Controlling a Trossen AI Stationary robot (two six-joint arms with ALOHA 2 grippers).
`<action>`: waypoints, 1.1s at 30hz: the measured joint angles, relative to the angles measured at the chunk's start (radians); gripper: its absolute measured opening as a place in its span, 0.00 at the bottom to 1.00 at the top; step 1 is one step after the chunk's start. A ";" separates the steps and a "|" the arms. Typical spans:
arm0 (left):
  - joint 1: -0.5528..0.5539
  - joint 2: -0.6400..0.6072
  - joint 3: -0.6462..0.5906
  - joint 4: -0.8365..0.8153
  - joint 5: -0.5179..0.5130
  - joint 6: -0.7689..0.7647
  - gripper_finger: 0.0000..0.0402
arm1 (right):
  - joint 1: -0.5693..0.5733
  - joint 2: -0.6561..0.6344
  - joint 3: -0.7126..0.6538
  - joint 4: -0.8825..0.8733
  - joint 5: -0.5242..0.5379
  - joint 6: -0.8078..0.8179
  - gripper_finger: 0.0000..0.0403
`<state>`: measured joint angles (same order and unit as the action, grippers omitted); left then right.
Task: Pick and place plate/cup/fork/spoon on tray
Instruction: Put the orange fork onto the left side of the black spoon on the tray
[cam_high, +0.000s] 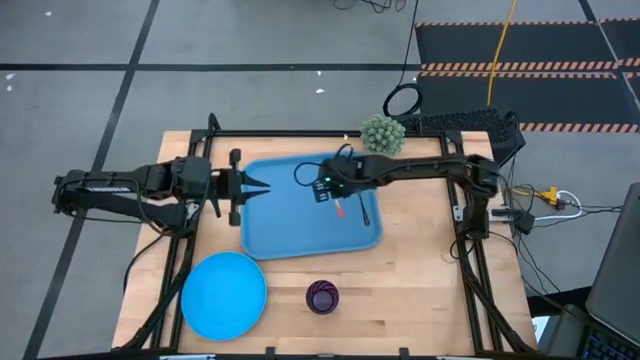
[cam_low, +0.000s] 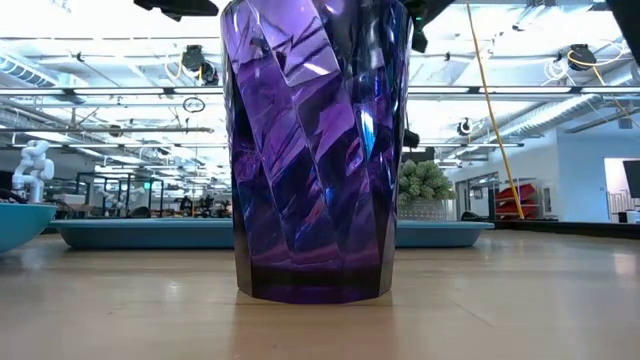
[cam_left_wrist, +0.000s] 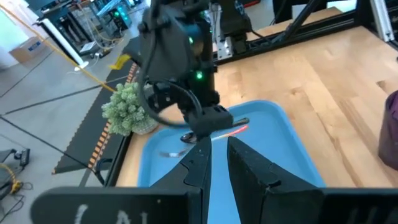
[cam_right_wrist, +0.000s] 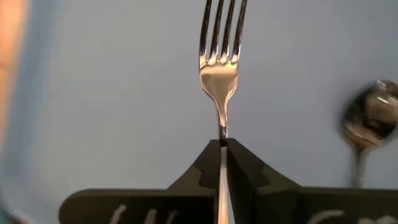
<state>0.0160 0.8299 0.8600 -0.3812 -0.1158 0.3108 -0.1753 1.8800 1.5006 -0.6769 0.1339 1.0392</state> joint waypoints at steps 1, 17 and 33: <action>0.002 0.000 0.000 -0.003 0.000 -0.004 0.14 | 0.000 0.027 0.040 -0.026 -0.006 -0.007 0.00; 0.015 0.000 0.000 -0.077 0.001 -0.025 0.14 | -0.015 0.280 0.326 -0.430 -0.053 -0.041 0.00; 0.015 0.000 0.000 -0.095 0.001 -0.053 0.14 | -0.008 0.280 0.188 -0.406 0.024 0.049 0.00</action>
<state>0.0315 0.8299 0.8604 -0.4767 -0.1149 0.2575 -0.1833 2.1605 1.6886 -1.0831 0.1582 1.0882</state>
